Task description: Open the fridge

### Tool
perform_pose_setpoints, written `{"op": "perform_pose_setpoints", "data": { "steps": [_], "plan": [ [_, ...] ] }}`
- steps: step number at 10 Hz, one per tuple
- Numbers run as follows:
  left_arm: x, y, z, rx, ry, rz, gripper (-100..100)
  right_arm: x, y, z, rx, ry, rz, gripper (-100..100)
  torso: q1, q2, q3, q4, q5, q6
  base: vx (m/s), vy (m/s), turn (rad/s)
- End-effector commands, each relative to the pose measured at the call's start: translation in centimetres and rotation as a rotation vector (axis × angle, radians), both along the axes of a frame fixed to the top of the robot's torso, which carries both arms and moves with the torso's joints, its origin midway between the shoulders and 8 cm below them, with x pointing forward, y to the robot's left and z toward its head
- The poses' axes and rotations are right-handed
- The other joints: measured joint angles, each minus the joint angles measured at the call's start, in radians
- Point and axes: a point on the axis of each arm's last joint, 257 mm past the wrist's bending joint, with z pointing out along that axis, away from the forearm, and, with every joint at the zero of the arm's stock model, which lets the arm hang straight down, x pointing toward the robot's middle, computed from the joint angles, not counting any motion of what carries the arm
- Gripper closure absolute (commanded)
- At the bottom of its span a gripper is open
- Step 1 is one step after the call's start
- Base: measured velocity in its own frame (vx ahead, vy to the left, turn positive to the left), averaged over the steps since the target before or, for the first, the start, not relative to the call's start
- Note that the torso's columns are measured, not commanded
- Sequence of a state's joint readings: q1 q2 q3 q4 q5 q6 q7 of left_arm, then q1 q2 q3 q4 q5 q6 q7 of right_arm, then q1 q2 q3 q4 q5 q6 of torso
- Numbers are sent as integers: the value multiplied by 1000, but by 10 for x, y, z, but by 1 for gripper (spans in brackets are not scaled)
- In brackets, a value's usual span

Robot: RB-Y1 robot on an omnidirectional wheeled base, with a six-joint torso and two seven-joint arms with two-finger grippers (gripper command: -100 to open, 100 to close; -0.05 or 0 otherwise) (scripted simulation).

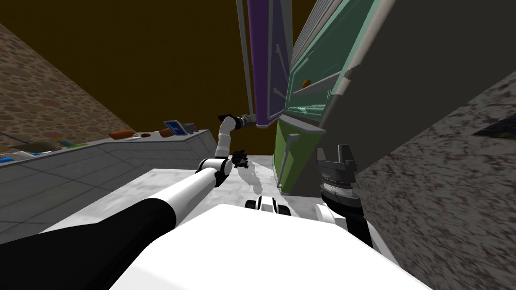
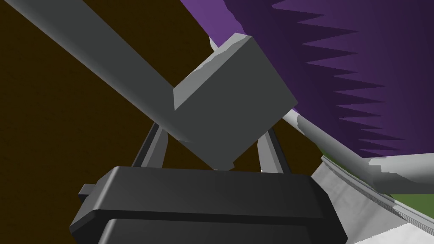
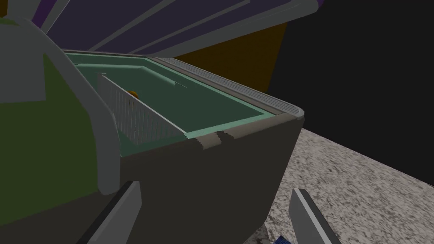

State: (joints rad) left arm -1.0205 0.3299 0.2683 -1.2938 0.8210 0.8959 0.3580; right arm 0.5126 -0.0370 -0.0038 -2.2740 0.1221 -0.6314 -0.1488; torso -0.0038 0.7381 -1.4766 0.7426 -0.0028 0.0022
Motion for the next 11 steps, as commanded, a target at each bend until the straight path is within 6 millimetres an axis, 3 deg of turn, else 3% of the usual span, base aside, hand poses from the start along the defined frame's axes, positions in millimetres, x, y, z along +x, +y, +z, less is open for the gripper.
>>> {"op": "perform_pose_setpoints", "data": {
  "steps": [1, 3, 7, 11],
  "plan": [
    [-5, -10, 1, -1, 0, -29, 100, 0, 0, 0, 0, 0, 0, 0, -5, 3, 2, -1, 0, -2, 97, 161, -51],
    [-10, -19, 3, -2, -2, -56, 100, 0, 0, 0, 0, 0, 0, 0, 4, -10, -7, 0, 0, 4, 200, 299, -62],
    [-26, -45, 7, -5, -10, -140, 100, 0, 0, 0, 0, 0, 0, 0, -11, -4, -3, 0, -4, 5, 174, 305, -72],
    [-44, -70, 12, -5, -21, -224, 100, 0, 0, 0, 0, 0, 0, 0, -7, -1, -1, 2, -3, 5, 185, 315, -84]
  ]
}}
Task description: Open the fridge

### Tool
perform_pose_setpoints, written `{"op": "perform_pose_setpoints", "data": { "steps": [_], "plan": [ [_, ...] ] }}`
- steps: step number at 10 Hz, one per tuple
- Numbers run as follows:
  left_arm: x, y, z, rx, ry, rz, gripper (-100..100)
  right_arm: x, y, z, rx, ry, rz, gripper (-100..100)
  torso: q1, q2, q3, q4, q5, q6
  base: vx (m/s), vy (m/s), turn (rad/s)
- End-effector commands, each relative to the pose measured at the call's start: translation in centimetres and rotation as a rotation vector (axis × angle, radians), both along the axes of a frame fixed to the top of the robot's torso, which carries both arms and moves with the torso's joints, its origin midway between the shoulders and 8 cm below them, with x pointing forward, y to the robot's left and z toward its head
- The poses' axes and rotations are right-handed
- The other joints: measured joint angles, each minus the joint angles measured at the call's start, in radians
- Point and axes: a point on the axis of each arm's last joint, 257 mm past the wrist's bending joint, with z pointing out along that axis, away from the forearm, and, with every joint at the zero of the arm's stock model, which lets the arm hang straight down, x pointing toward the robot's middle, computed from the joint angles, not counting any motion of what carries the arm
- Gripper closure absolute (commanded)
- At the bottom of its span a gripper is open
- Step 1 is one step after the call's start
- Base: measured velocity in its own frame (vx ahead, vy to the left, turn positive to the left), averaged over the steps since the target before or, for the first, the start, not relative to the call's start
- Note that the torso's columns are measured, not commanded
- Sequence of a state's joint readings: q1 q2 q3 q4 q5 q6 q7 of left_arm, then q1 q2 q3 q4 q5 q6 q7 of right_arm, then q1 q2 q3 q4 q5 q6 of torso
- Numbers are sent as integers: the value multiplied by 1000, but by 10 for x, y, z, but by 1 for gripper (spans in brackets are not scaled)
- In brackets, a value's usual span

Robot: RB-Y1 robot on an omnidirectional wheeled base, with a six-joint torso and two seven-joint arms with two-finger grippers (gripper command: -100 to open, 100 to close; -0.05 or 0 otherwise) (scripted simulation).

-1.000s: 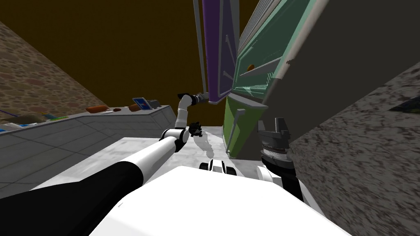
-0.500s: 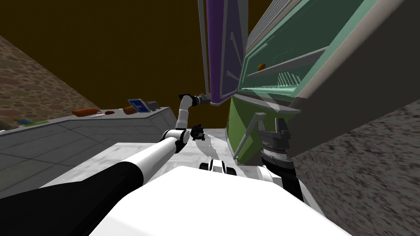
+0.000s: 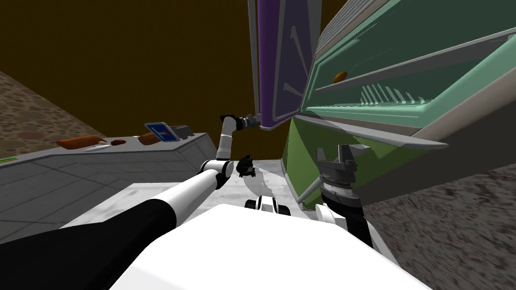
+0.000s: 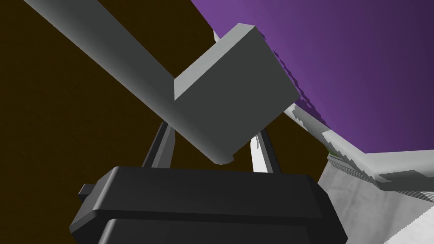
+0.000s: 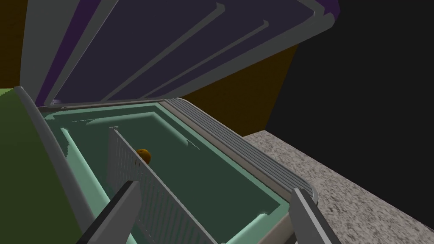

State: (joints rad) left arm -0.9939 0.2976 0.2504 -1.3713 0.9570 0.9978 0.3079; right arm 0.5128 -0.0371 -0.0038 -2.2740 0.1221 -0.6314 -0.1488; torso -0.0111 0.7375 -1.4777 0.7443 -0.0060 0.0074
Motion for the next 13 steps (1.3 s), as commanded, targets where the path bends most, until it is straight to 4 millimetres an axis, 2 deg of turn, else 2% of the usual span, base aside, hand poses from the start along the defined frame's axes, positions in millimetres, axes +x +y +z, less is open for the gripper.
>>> {"op": "perform_pose_setpoints", "data": {
  "steps": [1, 2, 3, 4, 5, 7, 8, 9, 10, 11, 12, 13],
  "plan": [
    [-16, -25, 17, -9, -33, -74, 100, 0, 0, 0, 0, 0, 0, 0, 3, 0, 0, 1, 1, 0, 220, 391, -117],
    [-16, -25, 17, -9, -33, -74, 100, 0, 0, 0, 0, 0, 0, 0, 5, -1, 0, 2, 1, -1, 173, 300, -88],
    [-23, -33, 19, -9, -38, -102, 100, 0, 0, 0, 0, 0, 0, 0, 2, 4, 3, 2, 2, -5, 163, 338, -66],
    [-18, -28, 8, -3, -14, -89, 100, 0, 0, 0, 0, 0, 0, 0, 8, 8, 6, 3, 4, -6, 85, 176, -41],
    [-5, -34, 9, 11, 2, -55, 100, 0, 0, 0, 0, 0, 0, 0, 3, 12, 9, 1, 4, -8, 152, 242, -264],
    [-5, -41, 6, -6, 25, -58, 100, 0, 0, 0, 0, 0, 0, 0, 5, -3, -2, 0, 1, 2, 104, 300, -267],
    [6, -44, 4, 21, 35, -21, 100, 0, 0, 0, 0, 0, 0, 0, -3, 0, 0, -1, 1, -3, 80, 321, -300],
    [7, -52, 1, 15, 50, -24, 100, 0, 0, 0, 0, 0, 0, 0, 1, -2, -1, 0, 0, 2, 114, 362, -316],
    [9, -51, 4, -10, 52, -18, 100, 0, 0, 0, 0, 0, 0, 0, -1, -6, -4, 0, -1, 3, 73, 190, -132],
    [21, -51, -1, 30, 63, 22, 100, 0, 0, 0, 0, 0, 0, 0, -10, -4, -3, -1, -2, 1, 89, 298, -299],
    [20, -60, -1, 22, 67, 18, 100, 0, 0, 0, 0, 0, 0, 0, -4, -6, -4, -2, -2, 6, 82, 338, -382],
    [21, -59, 3, -7, 66, 25, 100, 0, 0, 0, 0, 0, 0, 0, -7, -10, -7, -2, -3, 8, 40, 175, -116]
  ]
}}
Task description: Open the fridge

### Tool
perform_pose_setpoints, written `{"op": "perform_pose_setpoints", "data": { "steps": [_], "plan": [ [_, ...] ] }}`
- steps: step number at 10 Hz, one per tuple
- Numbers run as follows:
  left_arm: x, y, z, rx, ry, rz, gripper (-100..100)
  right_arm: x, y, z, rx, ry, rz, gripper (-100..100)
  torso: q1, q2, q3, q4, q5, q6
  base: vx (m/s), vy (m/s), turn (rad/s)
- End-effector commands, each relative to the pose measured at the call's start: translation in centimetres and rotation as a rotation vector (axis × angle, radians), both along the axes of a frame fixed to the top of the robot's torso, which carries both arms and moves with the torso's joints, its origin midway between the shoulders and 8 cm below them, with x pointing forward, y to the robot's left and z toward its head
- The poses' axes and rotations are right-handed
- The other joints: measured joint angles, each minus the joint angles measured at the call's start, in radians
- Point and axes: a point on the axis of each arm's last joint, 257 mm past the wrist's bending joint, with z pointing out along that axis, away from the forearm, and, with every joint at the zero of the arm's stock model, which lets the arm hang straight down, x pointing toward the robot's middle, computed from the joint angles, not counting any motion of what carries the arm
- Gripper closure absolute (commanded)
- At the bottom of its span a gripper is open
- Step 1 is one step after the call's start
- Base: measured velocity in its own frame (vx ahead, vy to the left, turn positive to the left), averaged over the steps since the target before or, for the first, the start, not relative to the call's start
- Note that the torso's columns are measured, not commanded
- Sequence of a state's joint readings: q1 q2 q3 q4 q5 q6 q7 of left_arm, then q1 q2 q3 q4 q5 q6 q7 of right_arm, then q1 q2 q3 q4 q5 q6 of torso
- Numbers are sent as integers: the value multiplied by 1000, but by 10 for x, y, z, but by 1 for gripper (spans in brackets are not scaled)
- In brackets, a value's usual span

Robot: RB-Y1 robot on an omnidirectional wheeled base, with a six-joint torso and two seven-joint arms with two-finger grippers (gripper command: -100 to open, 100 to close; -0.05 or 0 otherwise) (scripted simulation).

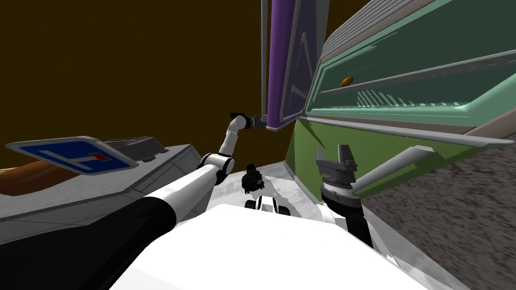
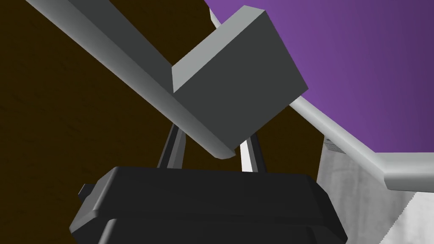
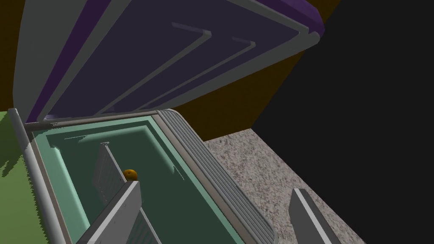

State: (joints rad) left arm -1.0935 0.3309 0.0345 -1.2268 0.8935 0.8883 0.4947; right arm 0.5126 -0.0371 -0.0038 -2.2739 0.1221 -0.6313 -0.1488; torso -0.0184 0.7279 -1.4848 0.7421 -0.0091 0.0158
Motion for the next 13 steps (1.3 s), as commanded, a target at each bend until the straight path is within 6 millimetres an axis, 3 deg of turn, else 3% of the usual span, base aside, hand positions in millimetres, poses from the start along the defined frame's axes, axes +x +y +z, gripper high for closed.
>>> {"op": "perform_pose_setpoints", "data": {
  "steps": [1, 2, 3, 4, 5, 8, 9, 11, 13],
  "plan": [
    [-1, -10, 21, -48, -26, 5, 100, 0, 0, 0, 0, 0, 0, 0, -7, 2, 2, 1, -1, -4, 17, 24, 53],
    [10, -9, 17, -16, -21, 45, 100, 0, 0, 0, 1, 0, 0, 0, -10, 6, 5, 1, -2, -5, 54, 249, -207],
    [11, -16, 17, -24, -16, 43, 100, 0, 0, 0, 0, 0, 0, 0, 4, 2, 1, 2, 0, 2, 77, 338, -345],
    [11, -16, 21, -47, -20, 49, 100, 0, 0, 0, 0, 0, 0, 0, 4, -3, -2, 1, 1, 2, 26, 197, -223],
    [24, -11, 13, -2, -15, 93, 100, 0, 0, 0, 0, 0, 0, 0, -6, -1, -1, 1, -2, 0, 45, 320, -318],
    [23, -18, 22, -45, -22, 93, 100, 0, 0, 0, 0, 0, 0, 0, -7, 1, 1, 2, -1, -4, 24, 203, -153],
    [19, -13, 25, -42, 13, 90, -100, 0, 0, 0, 1, 0, 0, 0, -10, 4, 4, 2, -2, -4, 21, 28, 139],
    [13, -13, 46, -58, 14, 79, -100, 0, 0, 0, 1, 0, 0, 0, 11, 9, 8, -2, 6, -12, 42, 34, 97],
    [9, -13, 56, -65, 15, 74, -100, 0, 0, 0, 1, 0, 0, 0, 15, 12, 9, 4, 7, -12, 19, 16, 35]
  ]
}}
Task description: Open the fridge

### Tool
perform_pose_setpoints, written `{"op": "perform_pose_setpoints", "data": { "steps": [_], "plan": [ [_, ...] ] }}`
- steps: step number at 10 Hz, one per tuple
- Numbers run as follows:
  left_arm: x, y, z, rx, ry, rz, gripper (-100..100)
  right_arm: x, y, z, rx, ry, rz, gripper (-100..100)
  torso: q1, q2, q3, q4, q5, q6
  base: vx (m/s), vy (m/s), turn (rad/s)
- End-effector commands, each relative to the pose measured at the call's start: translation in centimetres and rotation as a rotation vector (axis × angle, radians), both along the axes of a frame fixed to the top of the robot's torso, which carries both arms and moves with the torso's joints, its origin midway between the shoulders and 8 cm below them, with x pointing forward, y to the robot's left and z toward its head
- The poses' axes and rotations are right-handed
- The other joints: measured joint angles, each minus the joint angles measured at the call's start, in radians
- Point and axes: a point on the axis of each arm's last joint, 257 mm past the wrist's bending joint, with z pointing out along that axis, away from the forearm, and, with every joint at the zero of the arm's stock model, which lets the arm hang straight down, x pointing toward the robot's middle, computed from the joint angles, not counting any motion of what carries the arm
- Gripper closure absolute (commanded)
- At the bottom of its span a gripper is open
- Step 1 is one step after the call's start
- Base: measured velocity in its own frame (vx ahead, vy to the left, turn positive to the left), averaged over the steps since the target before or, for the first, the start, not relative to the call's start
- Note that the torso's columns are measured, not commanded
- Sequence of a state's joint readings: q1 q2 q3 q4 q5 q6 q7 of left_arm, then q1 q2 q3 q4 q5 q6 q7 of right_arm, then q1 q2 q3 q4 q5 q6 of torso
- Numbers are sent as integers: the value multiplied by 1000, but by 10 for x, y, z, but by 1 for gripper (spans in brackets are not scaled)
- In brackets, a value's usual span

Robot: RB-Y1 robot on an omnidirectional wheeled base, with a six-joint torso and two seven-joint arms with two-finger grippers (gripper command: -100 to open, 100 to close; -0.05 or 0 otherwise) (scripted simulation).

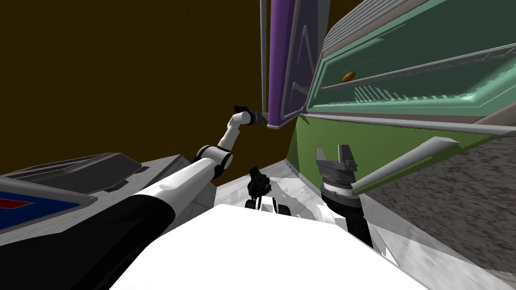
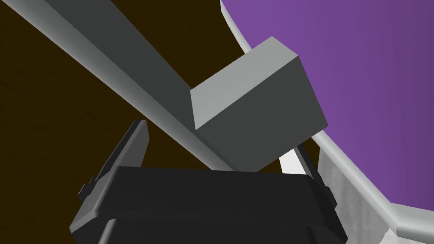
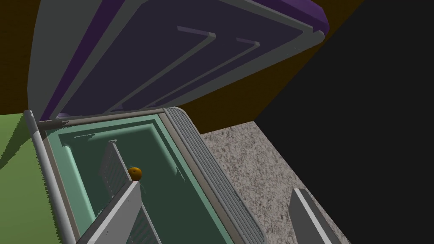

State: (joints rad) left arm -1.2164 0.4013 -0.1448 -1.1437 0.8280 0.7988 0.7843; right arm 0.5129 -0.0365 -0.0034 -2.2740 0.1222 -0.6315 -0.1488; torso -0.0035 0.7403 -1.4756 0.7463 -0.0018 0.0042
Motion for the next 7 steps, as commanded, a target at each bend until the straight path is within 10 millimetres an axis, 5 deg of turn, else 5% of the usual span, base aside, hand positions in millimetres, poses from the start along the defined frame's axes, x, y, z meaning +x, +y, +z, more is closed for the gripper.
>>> {"op": "perform_pose_setpoints", "data": {
  "steps": [1, 2, 3, 7],
  "plan": [
    [-6, 0, 28, -21, -26, -8, -100, 0, 0, 0, 0, 0, 0, 0, 0, 3, 2, 2, 0, -2, 13, 9, 25],
    [-3, 2, 7, -3, 5, -4, -100, 0, 0, 0, 0, 0, 0, 0, -2, 5, 3, 4, -1, 0, 7, 8, 10],
    [-3, 3, 4, -1, 11, -2, 0, 0, 0, 0, 0, 0, 0, 0, -1, 5, 4, 0, 0, -2, 5, 5, 5],
    [-1, 5, -3, 5, 23, 3, 0, 0, 0, 0, 0, 0, 0, 0, 3, 1, 2, -6, 2, -4, 0, 0, 0]
  ]
}}
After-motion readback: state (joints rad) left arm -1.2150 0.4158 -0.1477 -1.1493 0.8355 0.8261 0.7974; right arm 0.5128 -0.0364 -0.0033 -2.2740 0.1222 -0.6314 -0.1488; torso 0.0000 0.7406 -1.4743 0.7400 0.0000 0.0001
